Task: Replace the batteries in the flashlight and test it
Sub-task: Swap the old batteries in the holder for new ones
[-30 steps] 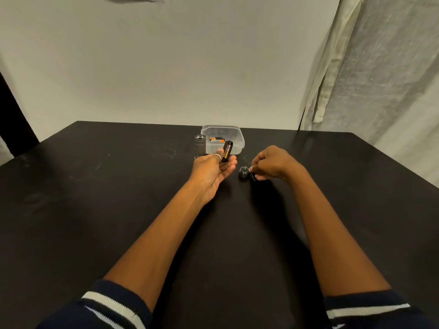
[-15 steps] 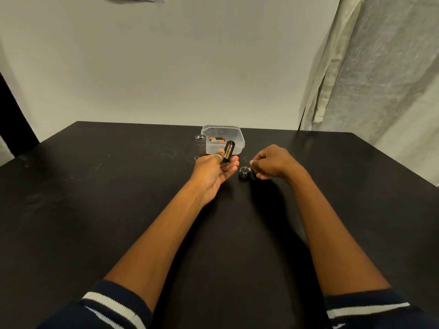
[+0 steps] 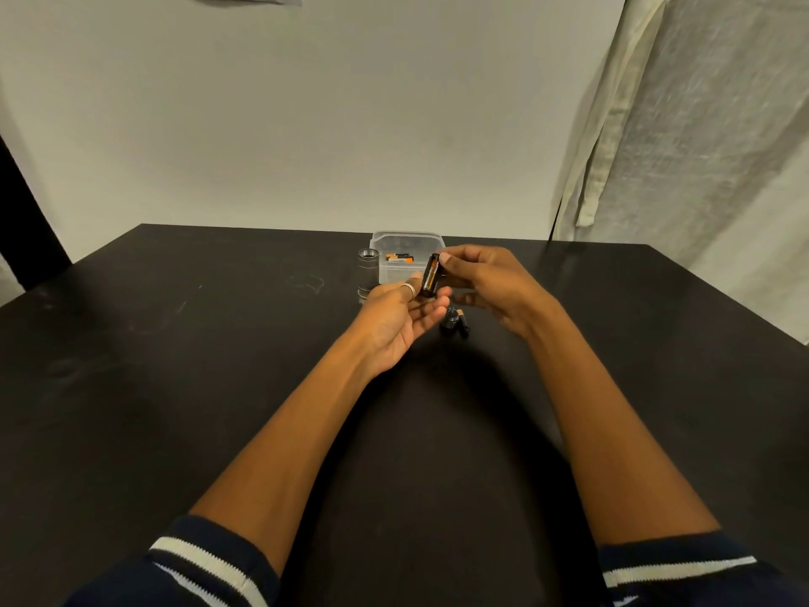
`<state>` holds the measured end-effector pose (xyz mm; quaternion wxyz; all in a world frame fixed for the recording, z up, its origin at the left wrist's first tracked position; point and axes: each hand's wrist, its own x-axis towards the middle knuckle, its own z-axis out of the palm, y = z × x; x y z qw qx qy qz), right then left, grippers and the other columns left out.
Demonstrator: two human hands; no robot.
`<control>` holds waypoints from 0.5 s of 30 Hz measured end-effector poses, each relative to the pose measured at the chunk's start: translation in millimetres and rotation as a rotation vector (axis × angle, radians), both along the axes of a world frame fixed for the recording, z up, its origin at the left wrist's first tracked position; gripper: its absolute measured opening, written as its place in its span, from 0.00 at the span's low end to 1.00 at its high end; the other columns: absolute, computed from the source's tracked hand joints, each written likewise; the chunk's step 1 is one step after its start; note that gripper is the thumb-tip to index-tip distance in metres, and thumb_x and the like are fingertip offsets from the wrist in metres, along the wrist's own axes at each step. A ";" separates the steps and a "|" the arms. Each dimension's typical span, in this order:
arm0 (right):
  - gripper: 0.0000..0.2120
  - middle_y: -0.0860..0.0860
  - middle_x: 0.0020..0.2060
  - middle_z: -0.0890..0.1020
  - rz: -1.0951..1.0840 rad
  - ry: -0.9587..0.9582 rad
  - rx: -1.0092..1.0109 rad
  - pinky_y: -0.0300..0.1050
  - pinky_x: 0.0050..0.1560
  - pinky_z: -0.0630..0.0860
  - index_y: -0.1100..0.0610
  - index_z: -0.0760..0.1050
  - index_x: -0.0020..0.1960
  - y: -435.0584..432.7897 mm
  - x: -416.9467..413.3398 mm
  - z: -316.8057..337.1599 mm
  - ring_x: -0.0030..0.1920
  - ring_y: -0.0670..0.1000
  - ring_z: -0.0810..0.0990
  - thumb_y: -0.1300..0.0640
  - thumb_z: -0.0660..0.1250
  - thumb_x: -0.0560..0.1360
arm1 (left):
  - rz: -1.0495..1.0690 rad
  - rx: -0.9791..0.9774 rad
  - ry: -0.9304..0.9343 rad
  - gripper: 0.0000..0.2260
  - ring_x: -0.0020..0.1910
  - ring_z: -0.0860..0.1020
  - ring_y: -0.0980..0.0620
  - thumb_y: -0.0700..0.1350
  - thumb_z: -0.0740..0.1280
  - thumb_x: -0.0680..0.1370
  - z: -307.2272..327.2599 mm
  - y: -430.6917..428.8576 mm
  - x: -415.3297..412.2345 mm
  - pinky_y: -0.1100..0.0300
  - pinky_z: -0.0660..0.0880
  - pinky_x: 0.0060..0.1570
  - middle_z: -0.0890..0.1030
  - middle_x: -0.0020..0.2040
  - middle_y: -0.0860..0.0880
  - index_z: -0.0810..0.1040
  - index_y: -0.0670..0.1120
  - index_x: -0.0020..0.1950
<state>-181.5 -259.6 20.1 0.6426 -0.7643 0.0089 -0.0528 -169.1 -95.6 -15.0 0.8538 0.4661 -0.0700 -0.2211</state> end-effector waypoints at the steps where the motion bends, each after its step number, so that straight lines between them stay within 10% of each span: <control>1: 0.09 0.52 0.49 0.88 0.008 -0.010 0.063 0.45 0.50 0.84 0.57 0.83 0.58 1.2 0.4 -0.5 0.49 0.50 0.86 0.57 0.68 0.81 | -0.017 -0.005 -0.005 0.12 0.40 0.85 0.52 0.43 0.58 0.86 0.4 0.1 -1.0 0.62 0.82 0.39 0.87 0.45 0.41 0.78 0.38 0.60; 15: 0.09 0.47 0.45 0.88 -0.108 -0.186 -0.232 0.36 0.37 0.79 0.53 0.84 0.53 -0.5 1.0 -2.3 0.46 0.44 0.87 0.49 0.72 0.78 | 0.031 -0.008 0.004 0.11 0.45 0.87 0.50 0.43 0.67 0.82 -0.3 1.7 0.1 0.61 0.83 0.42 0.87 0.48 0.41 0.80 0.39 0.61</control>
